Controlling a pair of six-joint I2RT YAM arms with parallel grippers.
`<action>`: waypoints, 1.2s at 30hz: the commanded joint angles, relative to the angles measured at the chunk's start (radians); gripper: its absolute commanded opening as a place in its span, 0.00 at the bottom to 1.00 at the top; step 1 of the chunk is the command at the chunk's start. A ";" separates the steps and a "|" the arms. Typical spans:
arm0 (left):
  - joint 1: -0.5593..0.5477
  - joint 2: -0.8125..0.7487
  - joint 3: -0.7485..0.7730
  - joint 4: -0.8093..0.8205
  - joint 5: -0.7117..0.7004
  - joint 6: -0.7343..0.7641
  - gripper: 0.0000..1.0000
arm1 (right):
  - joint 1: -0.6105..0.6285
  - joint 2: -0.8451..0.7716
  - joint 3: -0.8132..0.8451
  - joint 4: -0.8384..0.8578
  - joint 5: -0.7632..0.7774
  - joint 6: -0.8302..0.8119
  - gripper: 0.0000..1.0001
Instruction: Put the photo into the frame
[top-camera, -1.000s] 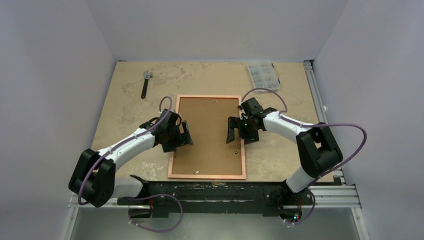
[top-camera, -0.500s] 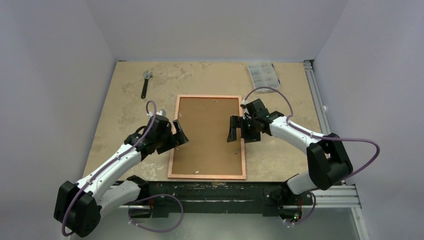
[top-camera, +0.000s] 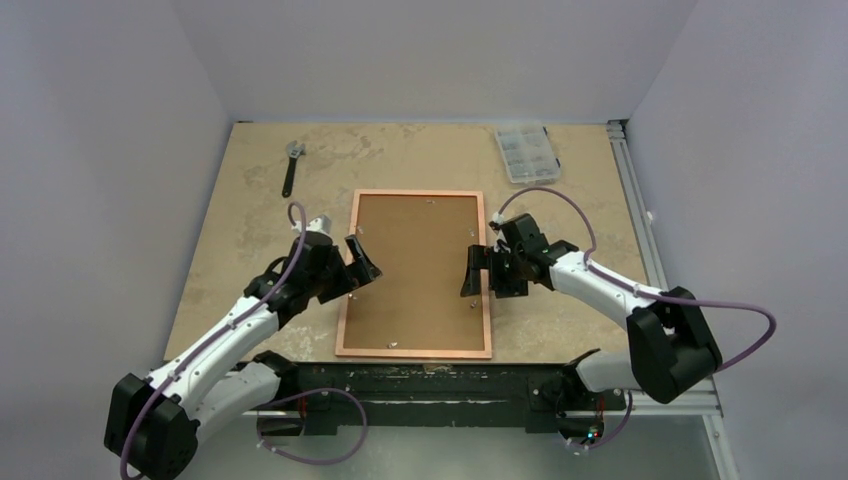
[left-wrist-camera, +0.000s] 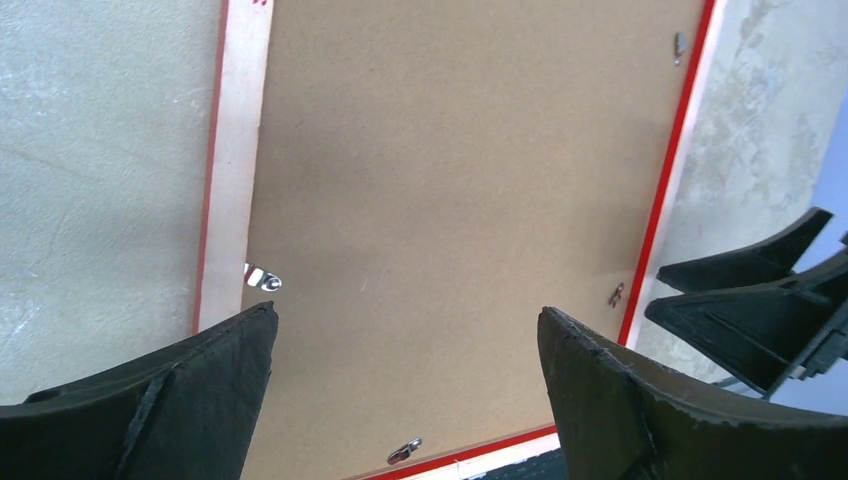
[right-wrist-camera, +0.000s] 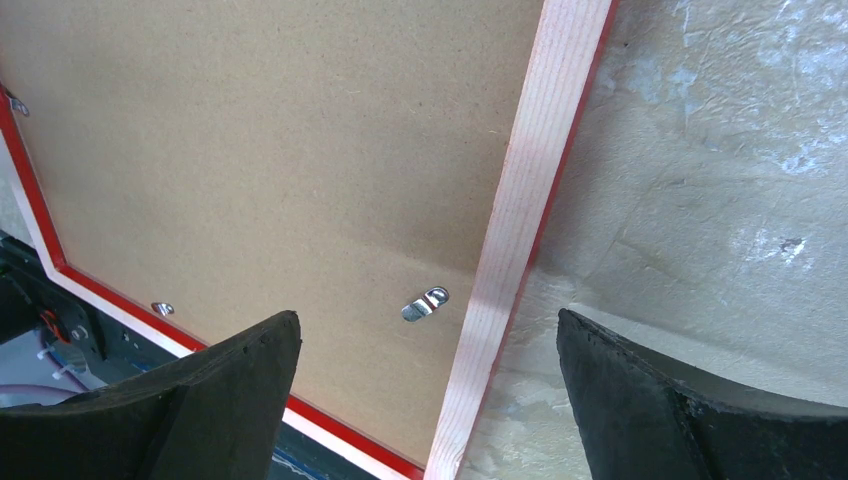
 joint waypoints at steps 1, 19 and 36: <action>0.006 -0.070 -0.036 0.053 0.013 0.002 0.99 | 0.004 -0.020 -0.015 0.059 -0.002 0.014 0.98; 0.018 0.043 0.019 -0.003 0.013 0.027 1.00 | 0.003 0.022 -0.011 0.024 0.000 0.014 0.98; 0.043 0.136 0.076 -0.032 -0.026 0.087 1.00 | 0.002 0.102 0.046 0.013 0.008 -0.019 0.98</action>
